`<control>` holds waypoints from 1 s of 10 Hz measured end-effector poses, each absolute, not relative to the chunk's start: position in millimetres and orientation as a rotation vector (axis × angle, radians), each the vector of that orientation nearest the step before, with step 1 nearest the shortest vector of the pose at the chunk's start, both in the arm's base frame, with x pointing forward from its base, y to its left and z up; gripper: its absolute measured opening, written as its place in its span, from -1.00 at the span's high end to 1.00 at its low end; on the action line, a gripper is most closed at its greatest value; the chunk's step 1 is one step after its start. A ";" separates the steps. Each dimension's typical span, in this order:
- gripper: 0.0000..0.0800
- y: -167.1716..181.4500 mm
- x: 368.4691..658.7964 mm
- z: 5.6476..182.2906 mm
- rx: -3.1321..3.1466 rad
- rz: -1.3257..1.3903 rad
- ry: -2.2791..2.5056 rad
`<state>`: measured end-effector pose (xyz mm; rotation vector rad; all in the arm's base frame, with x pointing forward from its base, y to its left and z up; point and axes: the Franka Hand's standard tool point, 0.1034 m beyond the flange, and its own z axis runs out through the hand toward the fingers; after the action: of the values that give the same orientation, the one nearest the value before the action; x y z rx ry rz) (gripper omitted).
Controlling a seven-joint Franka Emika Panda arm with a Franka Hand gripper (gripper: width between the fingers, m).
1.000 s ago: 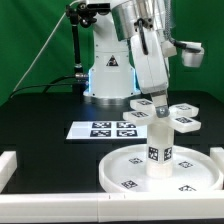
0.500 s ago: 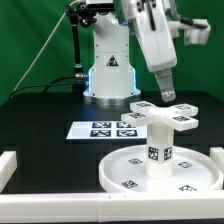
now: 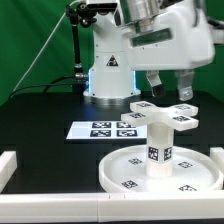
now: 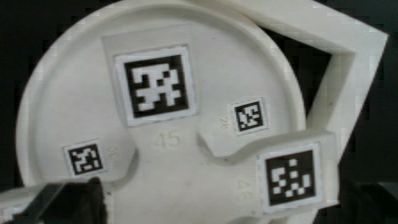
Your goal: Assemble round table
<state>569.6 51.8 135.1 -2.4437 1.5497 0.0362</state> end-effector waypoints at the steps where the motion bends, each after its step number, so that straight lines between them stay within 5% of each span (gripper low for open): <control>1: -0.62 52.9 569.0 133.3 -2.568 0.024 1.355; 10: -0.62 52.9 571.8 133.6 -2.961 -0.116 0.062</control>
Offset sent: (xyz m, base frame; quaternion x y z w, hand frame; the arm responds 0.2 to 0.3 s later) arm 0.0000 0.0000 0.0000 0.0000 0.0000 -0.1296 0.9916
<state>571.8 52.9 133.6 -2.9608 0.0622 -0.1161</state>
